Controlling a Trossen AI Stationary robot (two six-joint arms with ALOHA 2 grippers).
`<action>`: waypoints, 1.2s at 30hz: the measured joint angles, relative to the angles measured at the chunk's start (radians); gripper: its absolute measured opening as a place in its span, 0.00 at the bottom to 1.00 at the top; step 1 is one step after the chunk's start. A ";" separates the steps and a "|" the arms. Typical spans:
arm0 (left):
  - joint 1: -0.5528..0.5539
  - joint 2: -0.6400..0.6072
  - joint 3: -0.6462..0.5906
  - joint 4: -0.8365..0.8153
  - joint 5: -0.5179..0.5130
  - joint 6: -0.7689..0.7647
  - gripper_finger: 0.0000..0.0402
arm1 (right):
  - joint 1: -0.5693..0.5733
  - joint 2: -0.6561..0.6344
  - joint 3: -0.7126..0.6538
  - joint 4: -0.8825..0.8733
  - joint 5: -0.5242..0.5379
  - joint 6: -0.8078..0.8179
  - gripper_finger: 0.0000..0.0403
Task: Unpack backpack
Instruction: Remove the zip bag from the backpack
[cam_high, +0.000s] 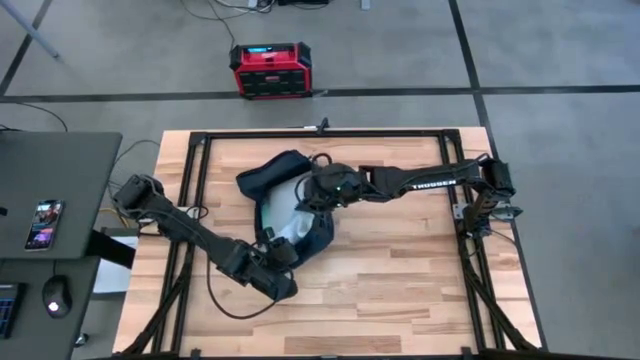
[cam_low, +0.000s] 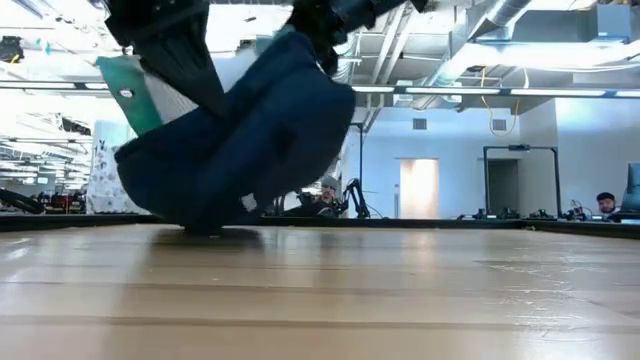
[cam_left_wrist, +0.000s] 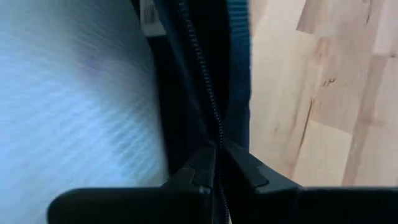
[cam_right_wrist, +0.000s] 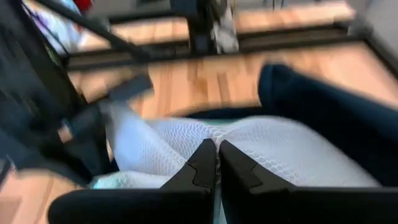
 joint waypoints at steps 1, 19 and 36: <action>0.000 0.003 0.000 -0.006 0.002 -0.001 0.00 | 0.000 0.000 0.007 0.017 0.000 0.000 0.00; 0.003 -0.004 0.000 -0.133 -0.161 -0.097 0.00 | -0.023 -0.060 0.158 -0.062 -0.078 -0.003 0.00; 0.012 -0.004 0.000 -0.180 -0.262 -0.019 0.00 | -0.059 -0.078 0.170 0.032 -0.416 0.298 0.00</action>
